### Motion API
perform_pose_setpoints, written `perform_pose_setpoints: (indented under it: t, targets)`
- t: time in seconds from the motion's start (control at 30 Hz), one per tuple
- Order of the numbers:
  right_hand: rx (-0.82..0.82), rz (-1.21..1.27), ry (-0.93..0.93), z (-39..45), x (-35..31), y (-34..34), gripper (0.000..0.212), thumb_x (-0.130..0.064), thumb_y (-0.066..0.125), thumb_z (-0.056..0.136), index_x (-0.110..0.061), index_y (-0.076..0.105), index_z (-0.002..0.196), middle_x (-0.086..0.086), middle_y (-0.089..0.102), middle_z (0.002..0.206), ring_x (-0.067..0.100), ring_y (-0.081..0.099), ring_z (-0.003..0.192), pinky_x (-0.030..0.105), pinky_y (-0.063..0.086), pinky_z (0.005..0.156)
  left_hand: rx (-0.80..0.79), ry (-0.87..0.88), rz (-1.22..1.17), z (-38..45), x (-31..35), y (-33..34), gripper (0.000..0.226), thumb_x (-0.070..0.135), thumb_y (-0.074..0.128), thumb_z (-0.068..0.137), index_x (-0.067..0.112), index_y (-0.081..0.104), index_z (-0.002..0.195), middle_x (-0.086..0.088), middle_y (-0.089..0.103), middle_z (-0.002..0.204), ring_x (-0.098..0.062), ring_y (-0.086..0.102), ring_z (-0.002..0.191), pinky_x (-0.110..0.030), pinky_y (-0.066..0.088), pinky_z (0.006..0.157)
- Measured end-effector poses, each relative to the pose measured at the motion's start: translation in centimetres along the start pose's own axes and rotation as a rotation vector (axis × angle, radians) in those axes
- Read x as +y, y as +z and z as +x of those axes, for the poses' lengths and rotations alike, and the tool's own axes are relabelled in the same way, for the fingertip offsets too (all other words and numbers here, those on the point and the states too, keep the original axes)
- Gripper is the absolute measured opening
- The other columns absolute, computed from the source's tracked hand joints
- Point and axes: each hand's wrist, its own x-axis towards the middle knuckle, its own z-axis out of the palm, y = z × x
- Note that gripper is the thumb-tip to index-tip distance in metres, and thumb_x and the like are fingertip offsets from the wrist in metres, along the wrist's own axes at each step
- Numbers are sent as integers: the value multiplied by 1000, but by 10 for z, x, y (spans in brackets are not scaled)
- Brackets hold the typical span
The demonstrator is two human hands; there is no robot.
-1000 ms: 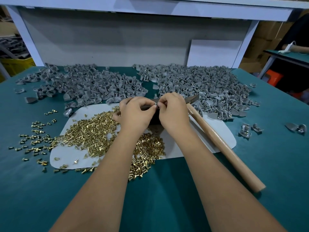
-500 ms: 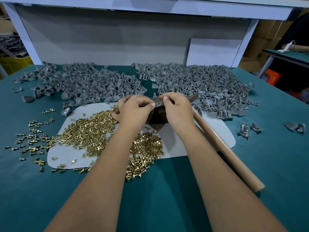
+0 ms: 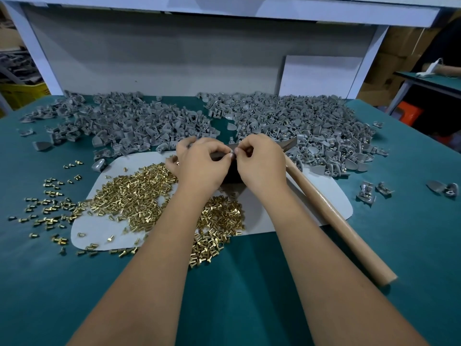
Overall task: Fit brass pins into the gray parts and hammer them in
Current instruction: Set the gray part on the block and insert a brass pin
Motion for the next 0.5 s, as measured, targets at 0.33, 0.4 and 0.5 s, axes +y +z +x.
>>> perform_pose_setpoints:
  t: [0.33, 0.4, 0.5]
  targets:
    - [-16, 1, 81, 1, -7, 2, 15, -12, 58, 87, -19, 58, 73, 1, 61, 90, 20, 55, 83, 27, 38, 64, 3, -22, 0, 0, -1, 2, 7, 41, 68, 88, 42, 66, 82, 22, 64, 118, -14, 31, 136, -52, 18, 109]
    - [-30, -10, 96, 3, -8, 1, 16, -12, 59, 86, -19, 59, 71, 1, 63, 87, 21, 57, 79, 27, 40, 62, -20, -7, -40, 1, -2, 2, 10, 38, 68, 89, 42, 65, 80, 20, 65, 116, -16, 38, 134, -53, 22, 111]
    - [-26, -3, 108, 3, -7, 3, 14, -13, 59, 86, -18, 61, 73, 1, 63, 88, 21, 57, 80, 27, 40, 62, -40, 2, -92, 1, -2, 2, 15, 35, 68, 89, 43, 63, 77, 19, 65, 113, -17, 42, 132, -53, 26, 111]
